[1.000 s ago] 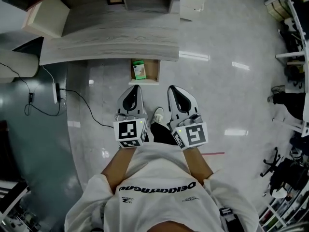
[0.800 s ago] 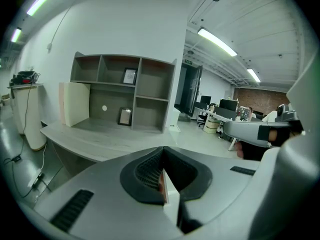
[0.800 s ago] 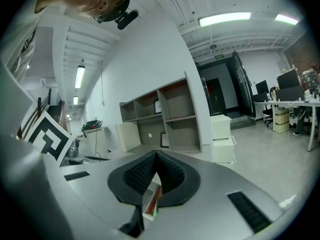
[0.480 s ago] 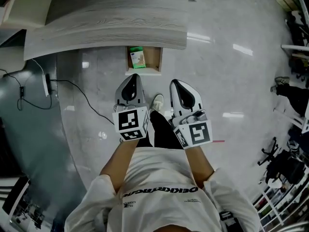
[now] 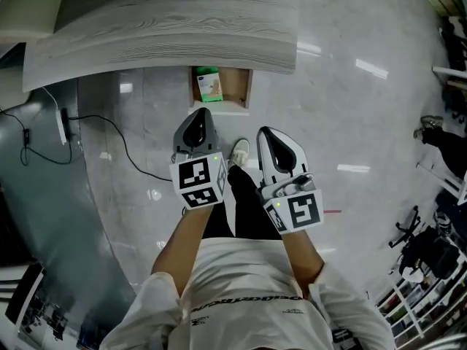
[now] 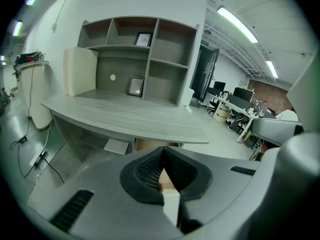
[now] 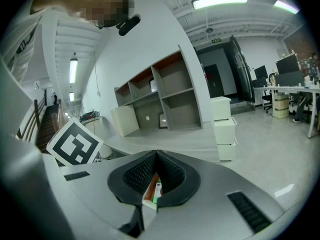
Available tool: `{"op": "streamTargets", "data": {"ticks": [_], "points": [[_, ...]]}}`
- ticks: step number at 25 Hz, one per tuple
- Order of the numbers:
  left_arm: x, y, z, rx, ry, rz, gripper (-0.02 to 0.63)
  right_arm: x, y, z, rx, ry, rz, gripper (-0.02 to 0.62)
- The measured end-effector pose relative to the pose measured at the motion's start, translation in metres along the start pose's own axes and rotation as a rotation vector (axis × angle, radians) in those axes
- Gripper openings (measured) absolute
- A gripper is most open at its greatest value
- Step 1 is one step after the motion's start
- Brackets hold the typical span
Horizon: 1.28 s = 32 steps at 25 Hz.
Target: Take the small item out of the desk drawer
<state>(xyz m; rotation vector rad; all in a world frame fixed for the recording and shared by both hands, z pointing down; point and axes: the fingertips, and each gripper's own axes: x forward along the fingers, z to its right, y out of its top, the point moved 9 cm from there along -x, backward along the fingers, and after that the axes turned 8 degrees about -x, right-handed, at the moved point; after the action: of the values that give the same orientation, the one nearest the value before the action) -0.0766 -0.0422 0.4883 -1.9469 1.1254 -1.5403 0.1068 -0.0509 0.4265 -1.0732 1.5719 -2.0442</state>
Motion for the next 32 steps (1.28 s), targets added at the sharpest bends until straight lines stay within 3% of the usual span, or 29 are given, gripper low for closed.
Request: {"op": "streamTargets", "data": {"ticks": [16, 32], "points": [[0.068, -0.039, -0.029, -0.054, 0.016, -0.125, 0.018, 0.030, -0.046, -0.003, 0.018, -0.001, -0.065, 0.031], [0.120, -0.063, -0.041, -0.112, 0.000, -0.270, 0.278, 0.045, -0.072, -0.005, 0.043, -0.014, -0.097, 0.031]]}}
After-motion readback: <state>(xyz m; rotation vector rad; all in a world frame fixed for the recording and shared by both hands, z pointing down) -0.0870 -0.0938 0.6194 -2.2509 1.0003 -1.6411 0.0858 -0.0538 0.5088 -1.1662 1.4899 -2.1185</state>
